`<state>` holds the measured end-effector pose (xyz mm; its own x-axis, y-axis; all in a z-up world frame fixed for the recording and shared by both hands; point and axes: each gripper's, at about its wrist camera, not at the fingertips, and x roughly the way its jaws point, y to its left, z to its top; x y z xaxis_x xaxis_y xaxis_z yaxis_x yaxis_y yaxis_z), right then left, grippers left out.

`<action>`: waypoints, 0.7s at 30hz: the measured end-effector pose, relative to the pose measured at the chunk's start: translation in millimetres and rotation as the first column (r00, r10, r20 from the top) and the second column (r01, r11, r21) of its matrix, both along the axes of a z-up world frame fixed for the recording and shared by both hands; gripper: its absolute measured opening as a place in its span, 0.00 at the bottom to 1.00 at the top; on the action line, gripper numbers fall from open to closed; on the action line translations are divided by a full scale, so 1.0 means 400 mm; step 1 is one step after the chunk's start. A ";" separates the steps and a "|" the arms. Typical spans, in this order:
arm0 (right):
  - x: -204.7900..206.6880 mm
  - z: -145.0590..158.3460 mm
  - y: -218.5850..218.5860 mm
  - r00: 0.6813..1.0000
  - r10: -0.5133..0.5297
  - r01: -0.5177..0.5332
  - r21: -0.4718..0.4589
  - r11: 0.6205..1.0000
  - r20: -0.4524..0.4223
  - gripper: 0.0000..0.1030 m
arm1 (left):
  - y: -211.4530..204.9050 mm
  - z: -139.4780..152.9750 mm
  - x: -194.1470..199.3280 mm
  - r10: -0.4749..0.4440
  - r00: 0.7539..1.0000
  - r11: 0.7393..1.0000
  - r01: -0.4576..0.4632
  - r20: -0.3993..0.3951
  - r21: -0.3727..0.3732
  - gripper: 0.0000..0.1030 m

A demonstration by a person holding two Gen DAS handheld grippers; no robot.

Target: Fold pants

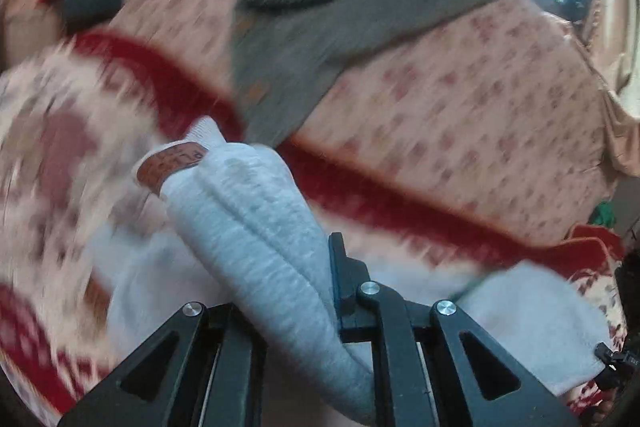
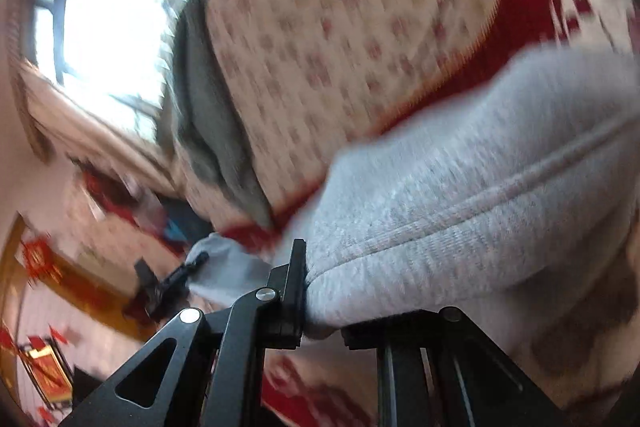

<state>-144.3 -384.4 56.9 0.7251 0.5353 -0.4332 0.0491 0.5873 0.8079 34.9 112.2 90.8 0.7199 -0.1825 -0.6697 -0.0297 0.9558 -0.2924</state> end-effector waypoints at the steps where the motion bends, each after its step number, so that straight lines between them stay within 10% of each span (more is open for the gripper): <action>1: -0.005 -0.020 0.005 1.000 0.008 -0.008 0.006 1.000 -0.019 0.14 | 0.019 -0.016 -0.024 0.010 1.000 1.000 -0.010 -0.003 -0.009 0.10; 12: 0.003 -0.097 0.021 0.984 0.058 -0.065 -0.039 0.997 -0.171 0.20 | 0.076 -0.145 -0.138 0.148 0.982 0.985 -0.156 -0.115 -0.067 0.22; 17: -0.018 -0.068 0.033 0.974 0.119 -0.140 -0.095 0.986 -0.194 0.60 | 0.037 -0.147 -0.153 0.219 0.972 0.975 -0.216 -0.083 0.046 0.29; 21: -0.041 -0.036 0.084 0.952 0.215 -0.253 -0.166 0.953 -0.217 0.64 | 0.011 -0.141 -0.156 0.234 0.971 0.965 -0.226 -0.047 0.131 0.33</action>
<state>-160.6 -350.7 42.6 0.4814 0.5738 -0.6626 0.0365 0.7422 0.6692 -27.4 116.5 34.5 0.6895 0.0699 -0.7209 -0.2671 0.9497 -0.1633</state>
